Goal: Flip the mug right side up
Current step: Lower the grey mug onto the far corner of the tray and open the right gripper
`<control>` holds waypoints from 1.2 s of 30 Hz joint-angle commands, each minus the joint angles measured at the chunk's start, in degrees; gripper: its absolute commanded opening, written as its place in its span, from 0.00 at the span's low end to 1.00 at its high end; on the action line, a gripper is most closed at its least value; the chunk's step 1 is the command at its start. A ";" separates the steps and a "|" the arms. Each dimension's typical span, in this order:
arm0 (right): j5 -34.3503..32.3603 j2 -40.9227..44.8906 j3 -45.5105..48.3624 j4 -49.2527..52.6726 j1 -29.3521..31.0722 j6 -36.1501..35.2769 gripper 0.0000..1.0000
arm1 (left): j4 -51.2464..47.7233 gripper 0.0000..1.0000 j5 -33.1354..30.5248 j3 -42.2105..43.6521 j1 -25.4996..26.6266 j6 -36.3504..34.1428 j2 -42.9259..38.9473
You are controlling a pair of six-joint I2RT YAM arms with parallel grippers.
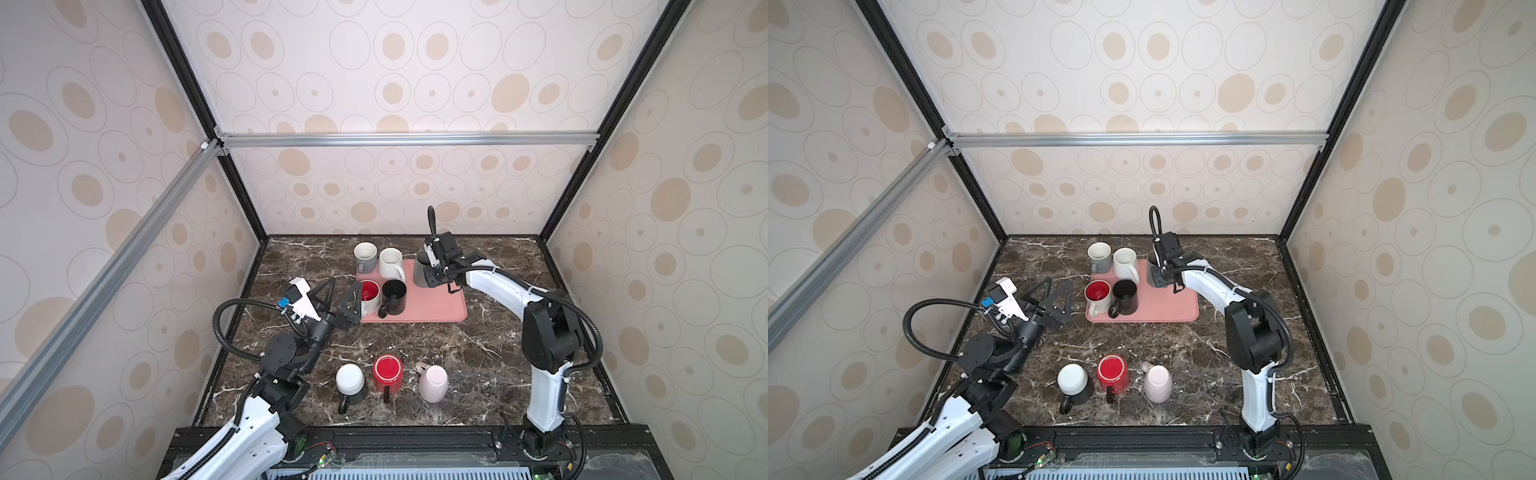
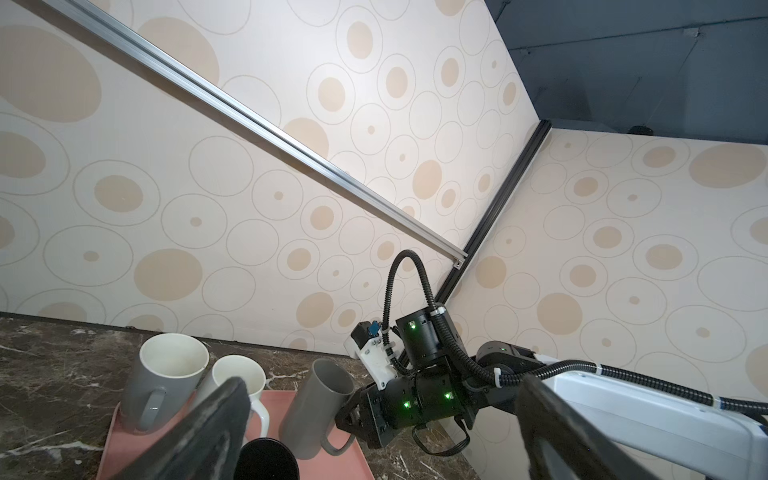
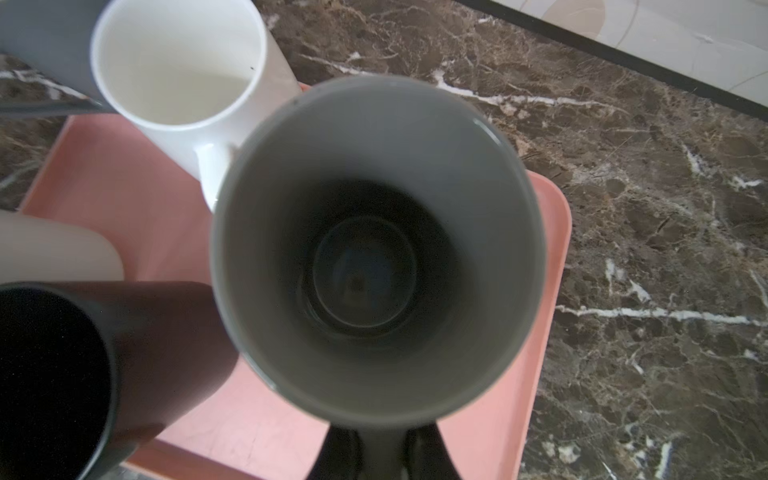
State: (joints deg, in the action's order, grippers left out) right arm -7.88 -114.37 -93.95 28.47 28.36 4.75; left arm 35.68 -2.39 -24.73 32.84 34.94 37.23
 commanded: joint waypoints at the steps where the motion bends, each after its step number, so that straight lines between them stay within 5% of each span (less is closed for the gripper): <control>1: -2.73 -1.52 -6.03 -3.18 -0.04 -2.53 0.00 | -0.53 0.99 -0.86 -0.23 -0.23 -1.63 -0.25; 20: -3.71 -13.85 -18.03 -0.62 -0.05 -3.03 0.00 | -0.70 0.99 -1.38 0.21 -0.17 -2.68 0.21; 23: -3.91 -14.22 -18.16 -0.34 -0.02 -2.75 0.11 | -0.79 0.99 -1.34 0.12 -0.22 -2.86 0.12; 28: -3.21 -12.64 -16.49 -2.04 0.04 -2.45 0.43 | -0.88 1.00 -1.39 0.21 -0.23 -2.86 0.07; 36: -2.08 -4.15 -8.14 -8.02 0.12 -0.55 0.65 | -1.23 0.99 -1.82 0.13 -0.23 -2.78 -0.13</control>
State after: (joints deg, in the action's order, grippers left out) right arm -10.33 -123.81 -104.07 23.64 28.38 3.33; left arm 34.59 -3.46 -24.49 32.84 33.28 37.69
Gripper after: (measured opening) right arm 0.641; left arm 0.994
